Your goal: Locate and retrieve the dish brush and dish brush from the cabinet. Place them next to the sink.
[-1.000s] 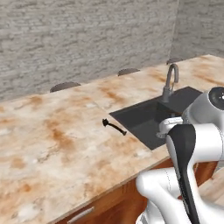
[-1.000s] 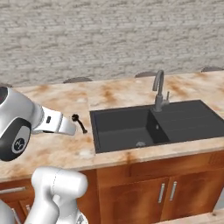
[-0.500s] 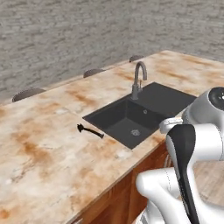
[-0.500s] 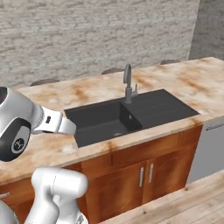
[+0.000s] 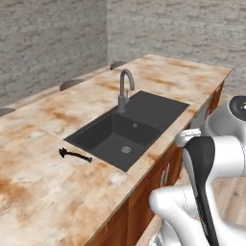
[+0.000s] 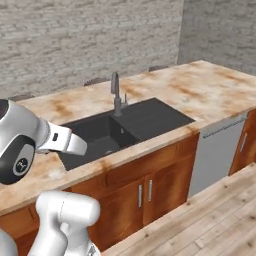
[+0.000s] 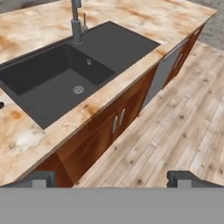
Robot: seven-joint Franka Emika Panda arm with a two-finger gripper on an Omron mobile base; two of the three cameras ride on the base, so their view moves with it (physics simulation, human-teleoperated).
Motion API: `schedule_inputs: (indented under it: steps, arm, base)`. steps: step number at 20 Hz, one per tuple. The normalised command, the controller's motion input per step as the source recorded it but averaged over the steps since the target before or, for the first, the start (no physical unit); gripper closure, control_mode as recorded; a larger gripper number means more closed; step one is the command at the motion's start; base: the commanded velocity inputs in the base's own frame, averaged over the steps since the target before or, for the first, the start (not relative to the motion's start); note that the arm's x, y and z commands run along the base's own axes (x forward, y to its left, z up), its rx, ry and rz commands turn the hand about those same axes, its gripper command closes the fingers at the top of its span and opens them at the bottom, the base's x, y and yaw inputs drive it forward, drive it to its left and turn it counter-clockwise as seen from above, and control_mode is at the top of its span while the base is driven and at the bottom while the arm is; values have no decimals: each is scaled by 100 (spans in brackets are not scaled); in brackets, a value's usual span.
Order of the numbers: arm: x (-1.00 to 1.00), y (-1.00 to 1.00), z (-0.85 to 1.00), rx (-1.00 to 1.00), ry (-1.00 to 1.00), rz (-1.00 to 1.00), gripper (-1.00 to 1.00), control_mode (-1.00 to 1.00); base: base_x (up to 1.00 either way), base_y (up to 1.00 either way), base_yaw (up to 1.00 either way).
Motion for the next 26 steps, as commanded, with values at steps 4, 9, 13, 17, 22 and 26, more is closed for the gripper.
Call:
schedule_inputs:
  steps: [4,9,13,17,22,26]
  arm:
    - [0,0,0,0,0,0,-100,100]
    - [0,0,0,0,0,0,-100,100]
    - [0,0,0,0,0,0,-100,100]
    - [0,0,0,0,0,0,-100,100]
    - [0,0,0,0,0,0,-100,100]
    - [0,0,0,0,0,0,-100,100]
  base:
    - [6,-9,-42]
    - [0,0,-50]
    - [0,0,-50]
    - [0,0,-49]
    - [0,0,-50]
    - [0,0,-50]
